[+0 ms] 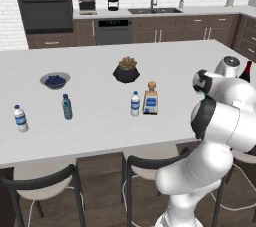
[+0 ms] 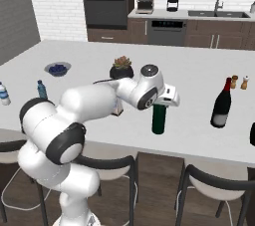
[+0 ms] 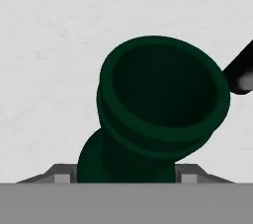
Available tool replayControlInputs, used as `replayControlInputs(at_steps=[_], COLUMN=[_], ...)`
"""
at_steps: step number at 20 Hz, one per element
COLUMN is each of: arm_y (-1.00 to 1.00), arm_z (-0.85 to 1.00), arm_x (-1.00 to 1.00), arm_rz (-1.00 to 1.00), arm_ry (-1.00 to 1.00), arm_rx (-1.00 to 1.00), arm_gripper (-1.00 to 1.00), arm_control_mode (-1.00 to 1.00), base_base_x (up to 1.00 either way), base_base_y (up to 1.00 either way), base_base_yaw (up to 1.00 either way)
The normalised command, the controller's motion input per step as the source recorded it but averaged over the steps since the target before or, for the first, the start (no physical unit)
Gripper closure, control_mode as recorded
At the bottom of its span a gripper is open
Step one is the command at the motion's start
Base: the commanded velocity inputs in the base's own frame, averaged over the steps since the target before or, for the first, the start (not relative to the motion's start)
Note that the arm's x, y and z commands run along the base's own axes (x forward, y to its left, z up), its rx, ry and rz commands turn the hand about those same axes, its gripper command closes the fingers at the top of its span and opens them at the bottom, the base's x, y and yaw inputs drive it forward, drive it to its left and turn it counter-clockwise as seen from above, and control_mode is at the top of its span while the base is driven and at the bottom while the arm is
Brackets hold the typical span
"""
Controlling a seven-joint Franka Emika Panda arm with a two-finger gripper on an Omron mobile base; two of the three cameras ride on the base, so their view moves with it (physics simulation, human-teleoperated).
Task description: Move the plastic bottles in the middle to the plastics group, and the glass bottles in the middle to the glass group.
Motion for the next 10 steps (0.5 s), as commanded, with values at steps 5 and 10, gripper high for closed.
replayControlInputs(at_steps=[5, 10], arm_y=[-0.63, -0.47], arm_z=[-0.19, -0.15], arm_x=[-0.01, -0.16], arm_rz=[-0.04, -0.04], arm_ry=[-0.11, -0.08], arm_rx=[0.0, -0.06], arm_gripper=[1.0, 1.0], arm_control_mode=[-1.0, -1.0], base_base_x=[0.0, 0.0], base_base_y=[0.0, 0.0], base_base_yaw=[0.0, 0.0])
